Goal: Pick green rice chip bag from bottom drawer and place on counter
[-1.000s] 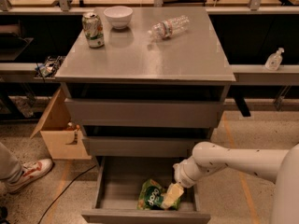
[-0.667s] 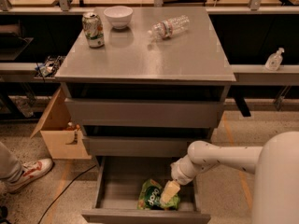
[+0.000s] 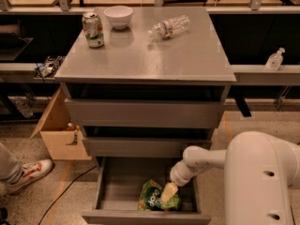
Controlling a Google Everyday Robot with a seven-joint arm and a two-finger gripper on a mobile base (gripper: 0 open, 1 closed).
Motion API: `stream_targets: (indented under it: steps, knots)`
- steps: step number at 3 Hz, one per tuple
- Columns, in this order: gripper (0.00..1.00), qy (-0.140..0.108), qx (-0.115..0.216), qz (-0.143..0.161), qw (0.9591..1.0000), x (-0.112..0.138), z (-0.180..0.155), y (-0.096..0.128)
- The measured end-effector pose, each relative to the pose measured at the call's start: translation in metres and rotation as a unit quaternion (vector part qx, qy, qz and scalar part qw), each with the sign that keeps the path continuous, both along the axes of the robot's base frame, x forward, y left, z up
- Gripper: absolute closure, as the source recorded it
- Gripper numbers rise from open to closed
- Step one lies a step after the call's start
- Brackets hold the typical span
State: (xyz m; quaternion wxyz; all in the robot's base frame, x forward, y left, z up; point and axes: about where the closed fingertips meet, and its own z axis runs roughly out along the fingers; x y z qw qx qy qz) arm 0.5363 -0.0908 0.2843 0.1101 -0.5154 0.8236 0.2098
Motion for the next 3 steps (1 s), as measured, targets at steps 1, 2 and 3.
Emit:
stream_targets:
  steps: [1,2,3]
  knots:
    - [0.0,-0.002,0.002,-0.005,1.0,0.011,-0.057,0.0]
    - [0.0,0.006,0.003,-0.011,0.9999,0.018,-0.091,0.001]
    - [0.0,0.018,-0.003,-0.016,0.9997,0.019,-0.116,0.0]
